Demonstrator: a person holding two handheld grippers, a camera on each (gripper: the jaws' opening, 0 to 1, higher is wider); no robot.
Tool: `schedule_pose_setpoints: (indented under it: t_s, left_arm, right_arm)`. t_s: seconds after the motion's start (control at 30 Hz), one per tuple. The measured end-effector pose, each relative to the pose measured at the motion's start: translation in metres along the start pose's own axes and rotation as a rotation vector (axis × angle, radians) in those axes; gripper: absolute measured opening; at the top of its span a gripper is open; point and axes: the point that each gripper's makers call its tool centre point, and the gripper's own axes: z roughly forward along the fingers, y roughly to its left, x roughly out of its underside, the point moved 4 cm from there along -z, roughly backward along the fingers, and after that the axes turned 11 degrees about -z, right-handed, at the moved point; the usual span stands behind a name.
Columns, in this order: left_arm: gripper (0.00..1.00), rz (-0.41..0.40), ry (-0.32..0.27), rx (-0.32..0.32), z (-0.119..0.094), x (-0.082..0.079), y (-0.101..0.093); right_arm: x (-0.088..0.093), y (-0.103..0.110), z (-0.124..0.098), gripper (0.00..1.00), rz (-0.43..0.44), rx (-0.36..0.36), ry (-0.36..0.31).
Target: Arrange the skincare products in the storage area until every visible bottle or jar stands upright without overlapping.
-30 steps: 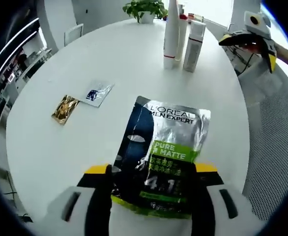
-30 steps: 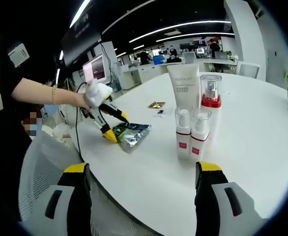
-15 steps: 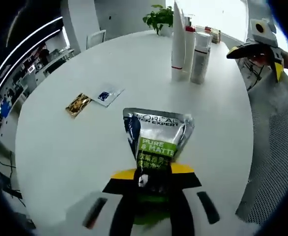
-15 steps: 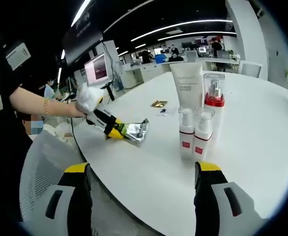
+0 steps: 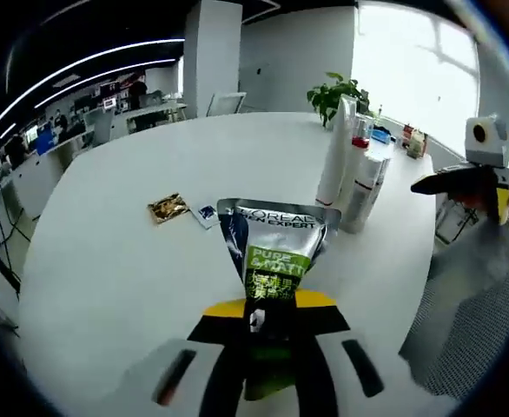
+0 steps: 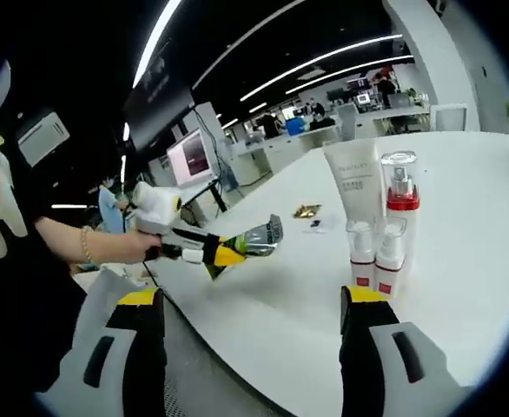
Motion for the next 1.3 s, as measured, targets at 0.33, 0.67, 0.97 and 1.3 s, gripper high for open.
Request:
schedule_pose_setpoints:
  t_s: [0.33,0.67,0.97,1.3]
  left_arm:
    - [0.21,0.021,-0.099,0.05,-0.03,-0.008,-0.032]
    - [0.21,0.027,-0.198,0.063,-0.067,-0.016,-0.058]
    - [0.22,0.042,-0.253,0.077,-0.093,-0.014,-0.072]
    - [0.22,-0.065,-0.302,0.115,-0.099,-0.013,-0.078]
  right_arm:
    - [-0.034,0.031,0.019,0.79,0.022,-0.066,-0.103]
    - [-0.039,0.059,0.043,0.66,0.042,-0.107,-0.104]
    - [-0.058,0.075,0.06,0.53,0.176,-0.142,-0.208]
    - [-0.066,0.082,0.069,0.21,0.223,-0.107,-0.24]
